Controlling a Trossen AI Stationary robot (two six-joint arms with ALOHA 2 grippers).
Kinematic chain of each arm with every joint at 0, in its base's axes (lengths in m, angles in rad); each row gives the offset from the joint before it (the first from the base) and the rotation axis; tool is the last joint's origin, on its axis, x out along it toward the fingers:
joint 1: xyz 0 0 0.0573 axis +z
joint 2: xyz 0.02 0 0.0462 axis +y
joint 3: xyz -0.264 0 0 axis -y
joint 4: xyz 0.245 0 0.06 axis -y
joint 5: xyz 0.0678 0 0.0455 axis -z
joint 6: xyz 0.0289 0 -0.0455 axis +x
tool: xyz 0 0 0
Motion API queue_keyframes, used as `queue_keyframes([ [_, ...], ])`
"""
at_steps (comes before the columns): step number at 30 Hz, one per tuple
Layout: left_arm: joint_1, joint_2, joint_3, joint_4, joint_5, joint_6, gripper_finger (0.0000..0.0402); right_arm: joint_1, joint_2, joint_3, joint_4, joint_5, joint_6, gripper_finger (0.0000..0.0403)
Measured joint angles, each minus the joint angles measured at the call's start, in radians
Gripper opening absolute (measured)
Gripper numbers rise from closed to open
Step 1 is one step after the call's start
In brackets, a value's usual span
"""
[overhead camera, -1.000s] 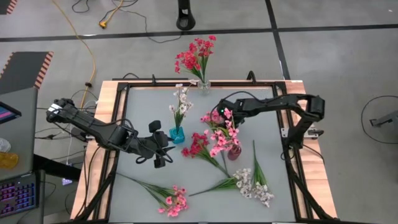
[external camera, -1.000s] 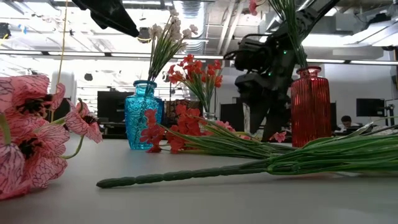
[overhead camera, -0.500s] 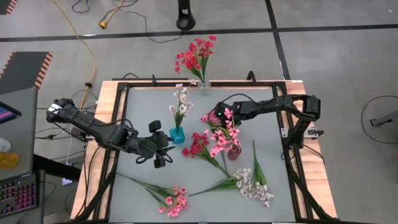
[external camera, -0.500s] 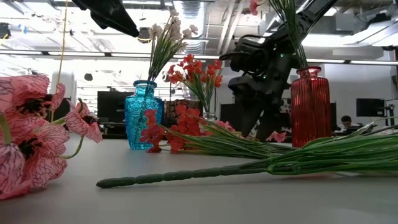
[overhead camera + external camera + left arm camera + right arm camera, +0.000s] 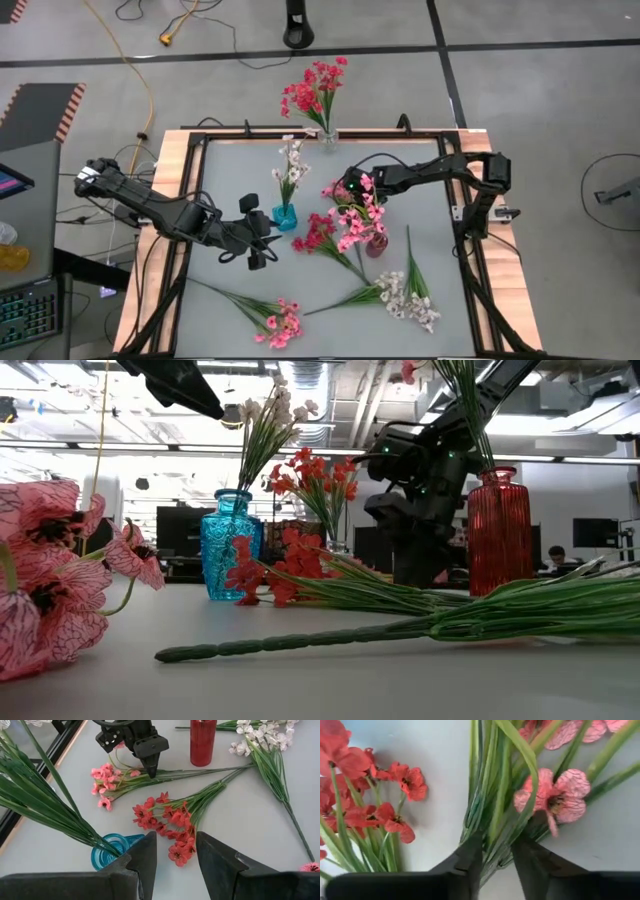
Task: Sort flowers into vase by color
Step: Put the top pink flower into the red vase
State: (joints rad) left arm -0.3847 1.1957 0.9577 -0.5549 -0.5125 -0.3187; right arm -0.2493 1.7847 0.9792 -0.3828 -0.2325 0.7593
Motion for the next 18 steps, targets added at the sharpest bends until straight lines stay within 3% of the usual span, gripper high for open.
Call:
queue_keyframes([
  [9, 0.000, 0.000, 0.000, 0.000, 0.000, 0.000, 0.0125, -0.003, -0.001, -0.002, 0.001, 0.002, 0.001, 0.0020],
  [18, 0.000, 0.000, 0.000, 0.000, 0.000, 0.000, 0.0125, -0.026, -0.008, -0.003, 0.001, 0.000, -0.005, 0.0029],
])
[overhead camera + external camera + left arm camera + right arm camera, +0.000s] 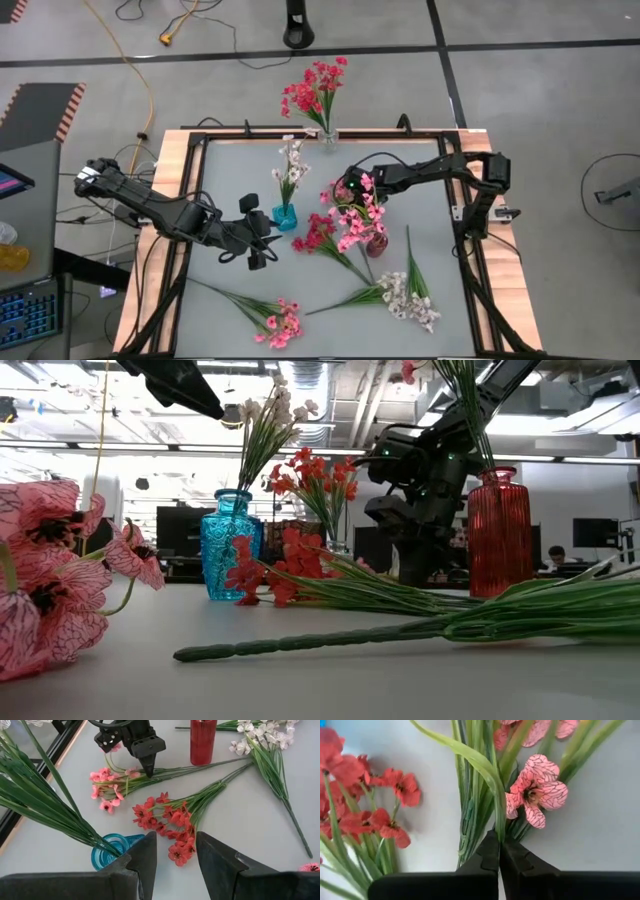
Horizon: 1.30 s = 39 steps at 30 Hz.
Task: Sort flowers into vase by color
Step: Put the top pink flower into the red vase
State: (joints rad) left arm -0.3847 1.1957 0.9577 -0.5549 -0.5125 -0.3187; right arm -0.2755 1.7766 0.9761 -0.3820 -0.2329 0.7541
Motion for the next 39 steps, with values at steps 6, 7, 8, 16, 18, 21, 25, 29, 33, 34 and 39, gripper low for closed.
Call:
queue_keyframes([
  [6, 0.000, 0.000, 0.000, 0.000, 0.000, 0.000, 0.0125, -0.029, -0.079, -0.001, -0.003, 0.021, -0.045, 0.0021],
  [7, 0.000, 0.000, 0.000, 0.000, 0.000, 0.000, 0.0125, -0.036, -0.098, -0.001, -0.007, 0.034, -0.052, 0.0021],
  [8, 0.000, 0.000, 0.000, 0.000, 0.000, 0.000, 0.0125, -0.043, -0.119, -0.001, -0.011, 0.047, -0.060, 0.0021],
  [16, 0.000, 0.000, 0.000, 0.000, 0.000, -0.003, 0.0125, -0.116, -0.330, -0.001, -0.066, 0.133, -0.109, 0.0022],
  [18, 0.000, 0.000, 0.000, 0.000, 0.000, -0.006, 0.0125, -0.133, -0.390, -0.001, -0.087, 0.152, -0.124, 0.0022],
  [21, 0.000, 0.000, 0.000, 0.000, 0.000, -0.007, 0.0125, -0.156, -0.478, 0.000, -0.118, 0.180, -0.135, 0.0022],
  [25, 0.000, 0.000, 0.000, 0.001, 0.000, -0.007, 0.0125, -0.186, -0.598, 0.000, -0.160, 0.216, -0.179, 0.0022],
  [29, 0.000, 0.000, 0.000, 0.002, 0.000, -0.008, 0.0125, -0.219, -0.715, 0.000, -0.205, 0.268, -0.196, 0.0022],
  [33, 0.000, 0.000, 0.000, 0.003, 0.000, -0.008, 0.0125, -0.244, -0.829, 0.000, -0.206, 0.288, -0.236, 0.0022],
  [34, 0.000, 0.000, 0.000, 0.004, -0.002, -0.008, 0.0125, -0.248, -0.856, 0.000, -0.206, 0.288, -0.239, 0.0022],
  [39, 0.000, 0.000, 0.000, 0.008, -0.008, -0.011, 0.0125, -0.240, -0.976, 0.000, -0.209, 0.288, -0.240, 0.0022],
])
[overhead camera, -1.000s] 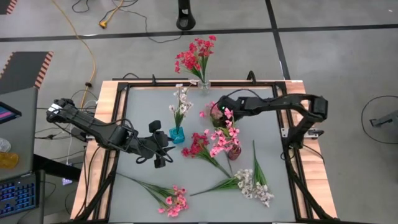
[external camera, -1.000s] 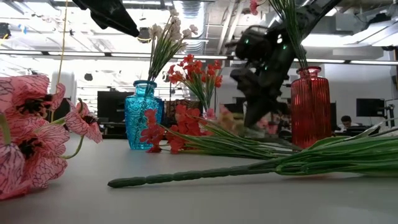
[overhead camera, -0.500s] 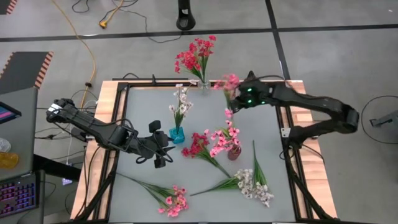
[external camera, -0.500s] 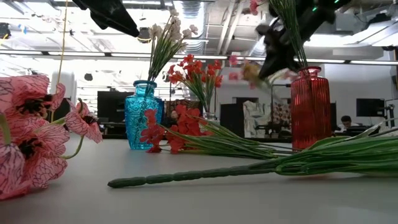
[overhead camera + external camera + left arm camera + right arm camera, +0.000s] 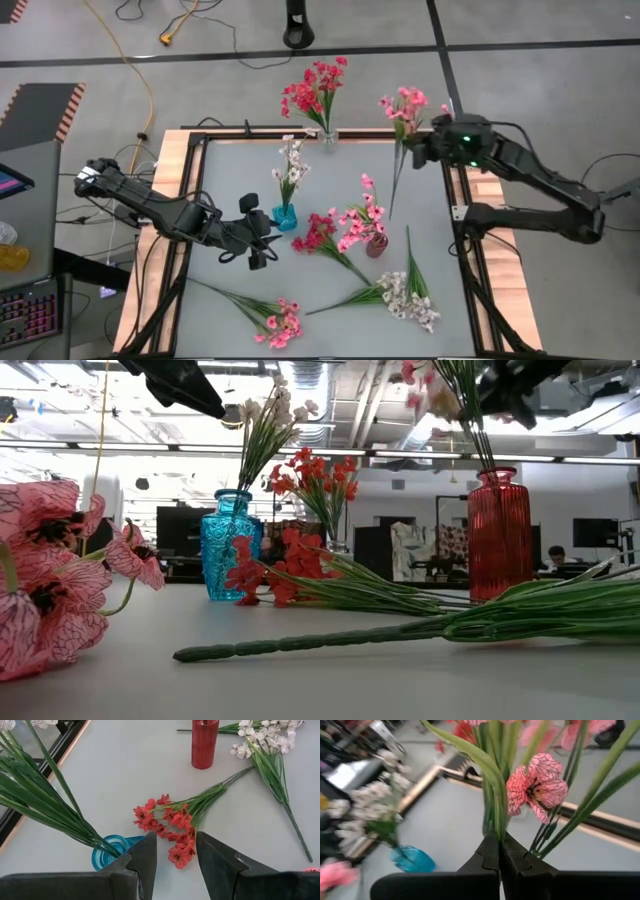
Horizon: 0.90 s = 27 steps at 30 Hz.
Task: Sort flowers into vase by color
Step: Put the top pink flower into the red vase
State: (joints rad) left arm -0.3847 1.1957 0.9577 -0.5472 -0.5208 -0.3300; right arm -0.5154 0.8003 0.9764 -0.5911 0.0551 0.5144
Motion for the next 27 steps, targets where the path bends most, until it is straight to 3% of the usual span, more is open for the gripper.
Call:
queue_keyframes([
  [12, 0.000, 0.000, 0.000, 0.000, -0.003, -0.007, 0.0125, 0.178, -0.186, 0.000, 0.009, 0.014, 0.016, 0.0022],
  [20, 0.000, 0.000, 0.000, 0.000, -0.007, -0.030, 0.0125, 0.431, -0.187, 0.000, 0.108, 0.179, -0.008, 0.0022],
  [27, 0.000, 0.000, 0.000, 0.000, -0.014, -0.030, 0.0125, 0.660, -0.128, 0.000, 0.110, 0.445, -0.028, 0.0022],
])
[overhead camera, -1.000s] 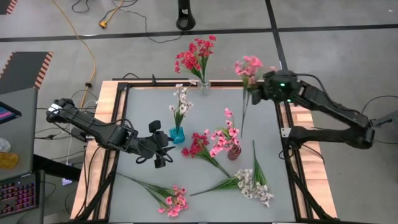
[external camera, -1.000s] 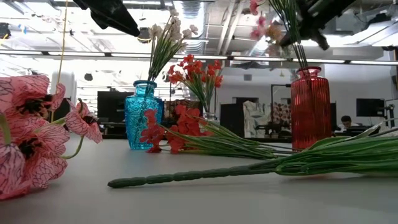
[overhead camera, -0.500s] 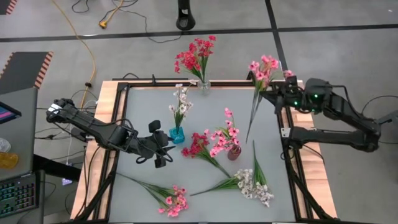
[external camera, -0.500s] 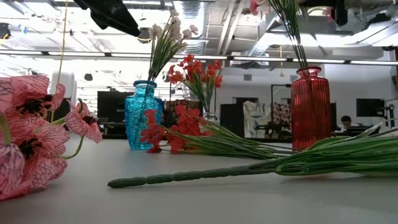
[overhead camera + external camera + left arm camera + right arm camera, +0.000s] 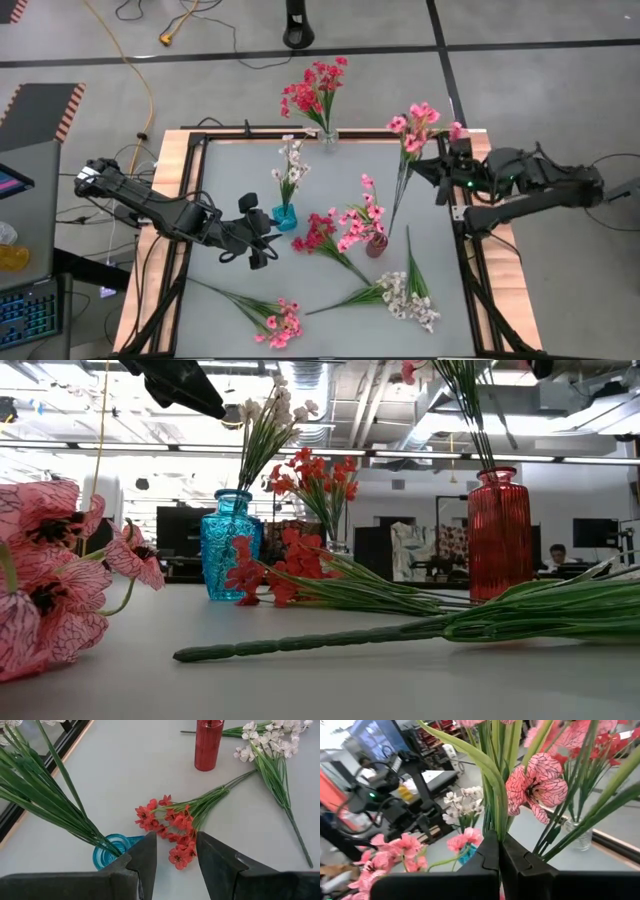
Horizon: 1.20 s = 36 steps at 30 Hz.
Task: Sort flowers into vase by color
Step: Put the top pink flower into the red vase
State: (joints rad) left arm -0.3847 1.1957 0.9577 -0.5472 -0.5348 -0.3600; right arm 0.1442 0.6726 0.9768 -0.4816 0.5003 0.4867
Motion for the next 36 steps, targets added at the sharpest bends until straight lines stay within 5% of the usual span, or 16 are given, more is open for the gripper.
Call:
queue_keyframes([
  [6, 0.000, 0.000, 0.000, 0.000, -0.001, 0.000, 0.0125, 0.155, 0.062, 0.000, 0.026, 0.201, -0.018, 0.0022],
  [18, 0.000, 0.000, 0.000, 0.000, -0.001, 0.000, 0.0125, 0.328, 0.136, 0.000, 0.056, 0.417, -0.037, 0.0022],
  [36, 0.000, 0.000, 0.000, 0.000, 0.000, 0.000, 0.0125, 0.426, 0.293, 0.000, 0.052, 0.475, -0.051, 0.0028],
])
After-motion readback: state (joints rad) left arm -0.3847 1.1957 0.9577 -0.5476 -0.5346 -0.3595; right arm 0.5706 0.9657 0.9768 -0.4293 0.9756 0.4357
